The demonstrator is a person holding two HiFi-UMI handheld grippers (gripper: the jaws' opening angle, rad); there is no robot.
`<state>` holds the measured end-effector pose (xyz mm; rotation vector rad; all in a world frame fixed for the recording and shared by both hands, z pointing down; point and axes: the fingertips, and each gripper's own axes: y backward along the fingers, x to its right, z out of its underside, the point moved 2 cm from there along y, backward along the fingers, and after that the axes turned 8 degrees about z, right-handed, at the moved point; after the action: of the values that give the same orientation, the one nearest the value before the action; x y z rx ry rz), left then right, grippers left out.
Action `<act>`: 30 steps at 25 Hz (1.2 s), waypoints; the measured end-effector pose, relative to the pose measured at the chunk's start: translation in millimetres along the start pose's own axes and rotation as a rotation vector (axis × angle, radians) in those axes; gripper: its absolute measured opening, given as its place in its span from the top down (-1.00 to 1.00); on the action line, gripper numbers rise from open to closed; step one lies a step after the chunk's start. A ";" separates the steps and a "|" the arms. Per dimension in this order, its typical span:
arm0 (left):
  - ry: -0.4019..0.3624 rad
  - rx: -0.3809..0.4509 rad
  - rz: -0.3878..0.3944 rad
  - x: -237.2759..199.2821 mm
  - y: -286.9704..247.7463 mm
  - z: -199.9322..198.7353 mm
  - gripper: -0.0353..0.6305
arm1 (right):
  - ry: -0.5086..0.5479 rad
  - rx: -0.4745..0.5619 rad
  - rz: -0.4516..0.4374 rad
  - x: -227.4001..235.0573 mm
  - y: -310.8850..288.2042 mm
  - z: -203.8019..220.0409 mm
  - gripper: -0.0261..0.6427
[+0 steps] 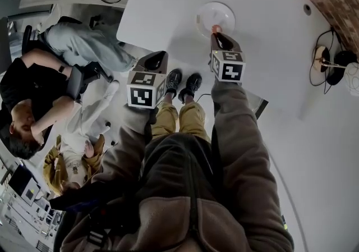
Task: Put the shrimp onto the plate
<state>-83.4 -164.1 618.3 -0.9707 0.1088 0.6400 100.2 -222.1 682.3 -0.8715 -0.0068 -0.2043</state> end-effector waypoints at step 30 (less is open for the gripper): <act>0.051 -0.025 -0.038 -28.8 2.1 15.0 0.88 | 0.082 -0.184 0.067 11.5 -51.4 8.6 0.78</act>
<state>-110.9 -164.5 635.9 -1.0116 0.1275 0.5830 102.8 -249.8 727.8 -1.0447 0.1187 -0.1800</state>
